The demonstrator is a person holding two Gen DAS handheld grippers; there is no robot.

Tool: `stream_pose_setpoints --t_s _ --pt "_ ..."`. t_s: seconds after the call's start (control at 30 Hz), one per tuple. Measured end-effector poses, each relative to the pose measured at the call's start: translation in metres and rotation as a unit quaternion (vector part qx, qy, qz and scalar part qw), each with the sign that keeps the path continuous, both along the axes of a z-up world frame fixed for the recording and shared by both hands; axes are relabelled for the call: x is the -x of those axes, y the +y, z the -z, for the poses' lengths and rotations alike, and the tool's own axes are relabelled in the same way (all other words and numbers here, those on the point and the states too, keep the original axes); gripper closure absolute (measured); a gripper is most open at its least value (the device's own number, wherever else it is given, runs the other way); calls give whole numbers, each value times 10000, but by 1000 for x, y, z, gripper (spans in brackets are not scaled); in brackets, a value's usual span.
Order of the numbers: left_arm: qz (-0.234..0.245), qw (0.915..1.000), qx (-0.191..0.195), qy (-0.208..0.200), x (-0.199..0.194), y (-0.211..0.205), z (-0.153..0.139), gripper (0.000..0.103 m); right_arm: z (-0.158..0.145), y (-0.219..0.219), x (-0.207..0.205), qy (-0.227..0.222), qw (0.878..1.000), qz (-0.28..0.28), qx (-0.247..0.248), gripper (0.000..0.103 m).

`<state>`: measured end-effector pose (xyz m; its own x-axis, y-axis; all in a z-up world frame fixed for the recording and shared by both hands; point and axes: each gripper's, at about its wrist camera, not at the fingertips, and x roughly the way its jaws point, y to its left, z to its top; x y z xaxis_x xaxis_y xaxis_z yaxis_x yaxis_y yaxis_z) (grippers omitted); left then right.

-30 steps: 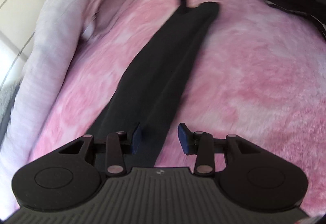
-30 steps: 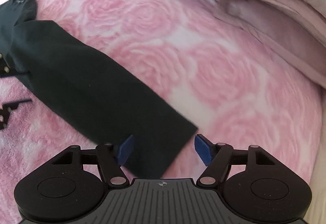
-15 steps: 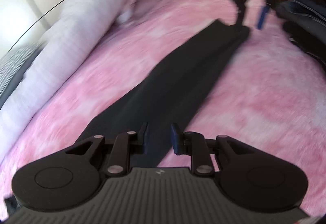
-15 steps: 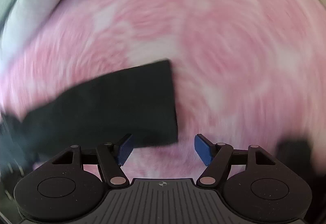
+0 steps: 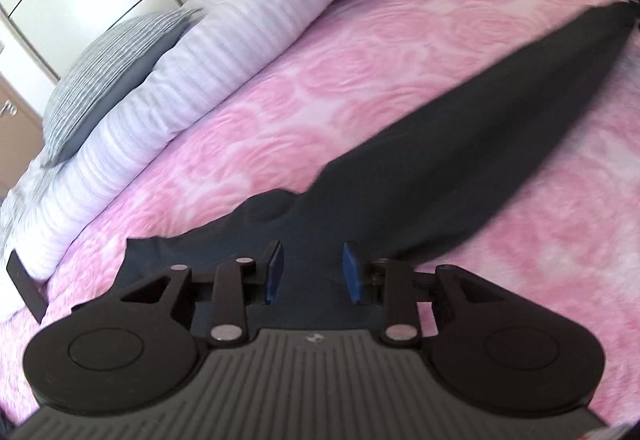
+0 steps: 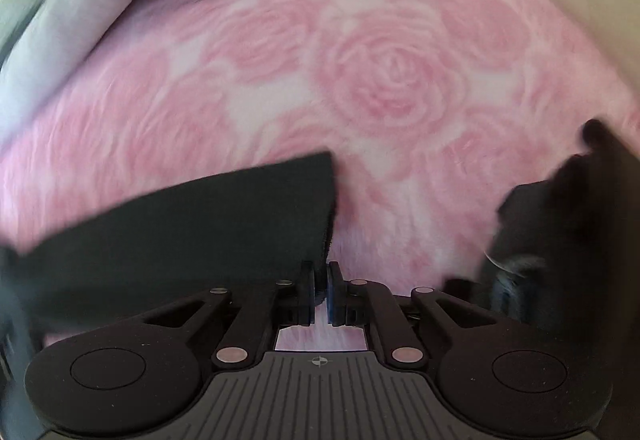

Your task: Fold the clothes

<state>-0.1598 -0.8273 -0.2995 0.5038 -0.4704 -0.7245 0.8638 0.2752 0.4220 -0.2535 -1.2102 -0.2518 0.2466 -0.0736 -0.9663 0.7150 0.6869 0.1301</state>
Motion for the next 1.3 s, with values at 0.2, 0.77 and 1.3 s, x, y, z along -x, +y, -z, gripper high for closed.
stream_pose_setpoints --t_s 0.2,0.77,1.3 --pt "-128 9994 197 250 -34 -3 -5 74 19 24 3 831 9957 -372 -169 98" --pt "850 9836 -400 1537 -155 -46 22 70 -16 133 -109 -551 9405 -3226 913 60" --pt "220 9787 808 1872 -181 -31 17 83 59 121 -157 -136 9229 -3549 1491 77"
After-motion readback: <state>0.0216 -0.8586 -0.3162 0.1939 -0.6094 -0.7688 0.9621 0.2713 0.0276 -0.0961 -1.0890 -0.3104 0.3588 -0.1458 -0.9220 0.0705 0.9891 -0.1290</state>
